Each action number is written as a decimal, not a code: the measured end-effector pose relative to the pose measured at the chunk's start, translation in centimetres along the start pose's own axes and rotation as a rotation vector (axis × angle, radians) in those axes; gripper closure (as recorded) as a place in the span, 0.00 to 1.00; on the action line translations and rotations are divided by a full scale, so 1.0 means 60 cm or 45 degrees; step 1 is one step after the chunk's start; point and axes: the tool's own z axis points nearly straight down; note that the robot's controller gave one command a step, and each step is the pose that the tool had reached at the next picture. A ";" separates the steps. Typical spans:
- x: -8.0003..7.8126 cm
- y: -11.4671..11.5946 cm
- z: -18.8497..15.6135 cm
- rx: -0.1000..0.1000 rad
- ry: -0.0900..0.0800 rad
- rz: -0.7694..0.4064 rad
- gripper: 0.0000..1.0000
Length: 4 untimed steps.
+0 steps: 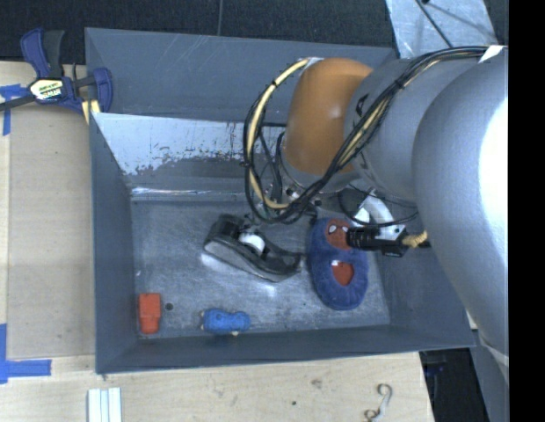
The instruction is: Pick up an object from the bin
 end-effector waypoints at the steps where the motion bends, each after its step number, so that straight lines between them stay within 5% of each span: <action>1: 0.006 -0.102 0.000 0.009 0.002 0.032 1.00; 2: -0.006 -0.068 0.011 0.001 -0.003 -0.315 1.00; 3: -0.006 -0.068 0.011 0.001 -0.003 -0.314 0.00; 4: 0.045 -0.059 0.138 0.010 0.009 -0.356 0.00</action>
Offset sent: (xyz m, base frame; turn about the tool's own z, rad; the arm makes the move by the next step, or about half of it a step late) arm -0.0451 -0.0359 0.0002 0.0211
